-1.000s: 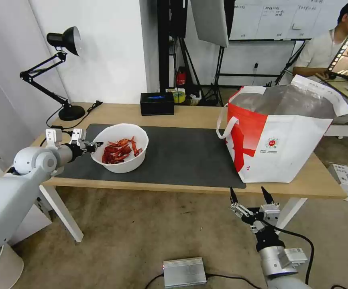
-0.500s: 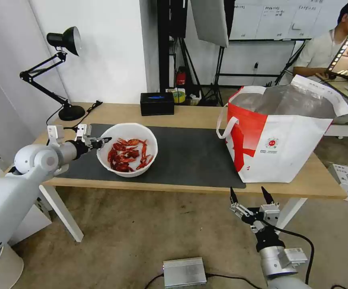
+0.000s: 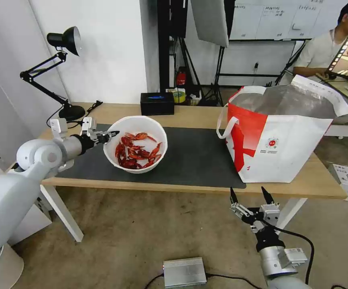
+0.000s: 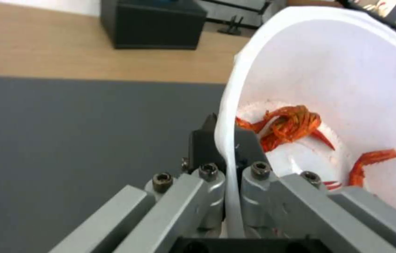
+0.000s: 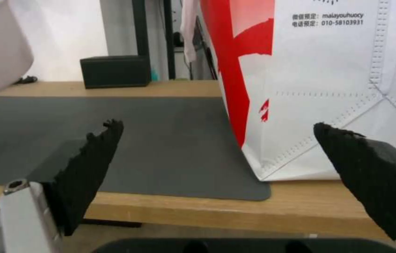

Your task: Pick up the trash from the table and place it into the takeout bag.

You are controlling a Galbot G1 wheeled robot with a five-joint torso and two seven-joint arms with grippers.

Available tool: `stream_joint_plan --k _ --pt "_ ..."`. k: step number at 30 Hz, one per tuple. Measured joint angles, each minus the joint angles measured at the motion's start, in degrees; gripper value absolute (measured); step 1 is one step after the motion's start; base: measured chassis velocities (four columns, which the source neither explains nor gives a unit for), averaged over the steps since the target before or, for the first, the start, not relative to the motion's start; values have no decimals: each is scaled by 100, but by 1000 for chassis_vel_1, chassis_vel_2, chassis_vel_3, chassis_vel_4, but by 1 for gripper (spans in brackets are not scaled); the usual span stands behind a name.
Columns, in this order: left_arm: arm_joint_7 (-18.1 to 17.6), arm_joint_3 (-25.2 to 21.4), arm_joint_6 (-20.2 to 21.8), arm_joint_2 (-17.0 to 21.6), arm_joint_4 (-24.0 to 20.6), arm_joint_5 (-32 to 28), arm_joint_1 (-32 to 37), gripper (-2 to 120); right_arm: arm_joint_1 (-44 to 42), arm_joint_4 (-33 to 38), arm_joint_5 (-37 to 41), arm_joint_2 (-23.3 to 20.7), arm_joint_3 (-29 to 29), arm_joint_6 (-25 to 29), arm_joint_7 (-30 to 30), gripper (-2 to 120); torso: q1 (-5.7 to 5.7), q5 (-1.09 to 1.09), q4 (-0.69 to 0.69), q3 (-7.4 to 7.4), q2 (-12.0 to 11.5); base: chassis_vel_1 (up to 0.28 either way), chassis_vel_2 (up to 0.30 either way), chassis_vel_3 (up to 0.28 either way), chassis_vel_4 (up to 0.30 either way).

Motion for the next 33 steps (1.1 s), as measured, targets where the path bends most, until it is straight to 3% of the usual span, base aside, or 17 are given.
stream_joint_plan --k 17,33 --pt "-248 268 48 -429 -552 -219 -539 0 0 1 0 0 0 0 0 100 0 0 1 0 0 0 0 0 0" --pt "-393 1066 118 -1053 -255 -269 -1528 0 0 0 0 0 0 0 0 100 0 0 0 0 0 0 0 0 0"
